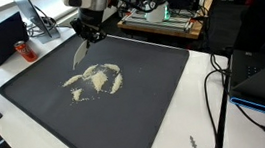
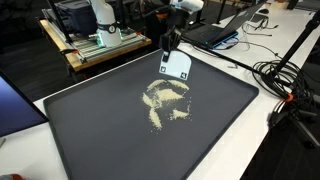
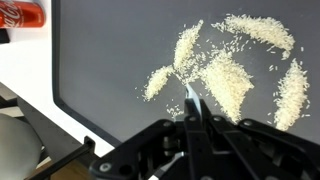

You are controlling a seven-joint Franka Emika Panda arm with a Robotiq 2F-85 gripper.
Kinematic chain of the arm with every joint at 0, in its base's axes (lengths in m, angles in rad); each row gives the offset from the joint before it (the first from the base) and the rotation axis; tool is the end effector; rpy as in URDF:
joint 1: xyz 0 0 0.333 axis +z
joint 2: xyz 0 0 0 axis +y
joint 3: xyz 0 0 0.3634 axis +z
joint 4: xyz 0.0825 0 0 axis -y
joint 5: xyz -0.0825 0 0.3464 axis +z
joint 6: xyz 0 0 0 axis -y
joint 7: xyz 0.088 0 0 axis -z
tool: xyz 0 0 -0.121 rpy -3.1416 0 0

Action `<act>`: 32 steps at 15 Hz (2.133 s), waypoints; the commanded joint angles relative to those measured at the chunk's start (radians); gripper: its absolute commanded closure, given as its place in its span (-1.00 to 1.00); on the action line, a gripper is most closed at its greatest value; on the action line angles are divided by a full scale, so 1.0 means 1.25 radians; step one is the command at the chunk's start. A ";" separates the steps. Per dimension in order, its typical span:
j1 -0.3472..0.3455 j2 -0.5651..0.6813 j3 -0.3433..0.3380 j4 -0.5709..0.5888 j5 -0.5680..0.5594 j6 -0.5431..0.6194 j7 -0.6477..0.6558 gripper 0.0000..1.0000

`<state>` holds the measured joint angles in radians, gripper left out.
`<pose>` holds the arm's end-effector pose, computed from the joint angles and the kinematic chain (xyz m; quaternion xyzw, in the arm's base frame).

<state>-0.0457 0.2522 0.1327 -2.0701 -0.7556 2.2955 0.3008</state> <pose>0.5706 0.0239 0.3717 0.9552 0.1450 0.0419 0.2544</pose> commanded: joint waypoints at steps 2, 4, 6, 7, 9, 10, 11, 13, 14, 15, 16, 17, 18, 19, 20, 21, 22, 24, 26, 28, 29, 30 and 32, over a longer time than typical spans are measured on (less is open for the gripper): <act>0.003 0.112 -0.047 0.102 0.106 0.032 -0.245 0.98; -0.046 0.131 -0.016 0.109 0.139 0.055 -0.364 0.98; -0.071 0.141 -0.008 0.104 0.160 0.092 -0.476 0.98; -0.091 0.146 0.001 0.100 0.175 0.117 -0.533 0.98; -0.033 0.136 -0.056 0.091 0.179 0.111 -0.504 0.92; -0.048 0.140 -0.050 0.090 0.191 0.122 -0.546 0.92; -0.058 0.143 -0.046 0.090 0.195 0.127 -0.567 0.92; -0.056 0.145 -0.049 0.092 0.176 0.128 -0.585 0.98; -0.077 0.142 -0.023 0.076 0.196 0.171 -0.682 0.98; -0.071 0.142 -0.028 0.074 0.189 0.176 -0.715 0.98; -0.073 0.140 -0.024 0.067 0.191 0.197 -0.758 0.98; -0.075 0.138 -0.022 0.062 0.190 0.210 -0.800 0.98; -0.076 0.138 -0.019 0.058 0.195 0.224 -0.845 0.98; -0.079 0.139 -0.016 0.056 0.201 0.236 -0.891 0.98; -0.084 0.144 -0.011 0.055 0.212 0.239 -0.946 0.98; -0.088 0.147 -0.006 0.053 0.229 0.235 -1.000 0.98; -0.083 0.149 -0.009 0.054 0.236 0.223 -1.038 0.98; -0.074 0.153 -0.017 0.055 0.242 0.208 -1.111 0.98; -0.068 0.158 -0.026 0.057 0.242 0.204 -1.157 0.98; -0.067 0.164 -0.030 0.061 0.248 0.193 -1.200 0.98; -0.067 0.169 -0.033 0.065 0.248 0.189 -1.218 0.98; -0.067 0.173 -0.035 0.067 0.251 0.186 -1.233 0.98; -0.064 0.182 -0.042 0.072 0.249 0.184 -1.254 0.98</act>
<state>-0.1416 0.4621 0.1004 -2.0005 -0.4793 2.5469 -1.1927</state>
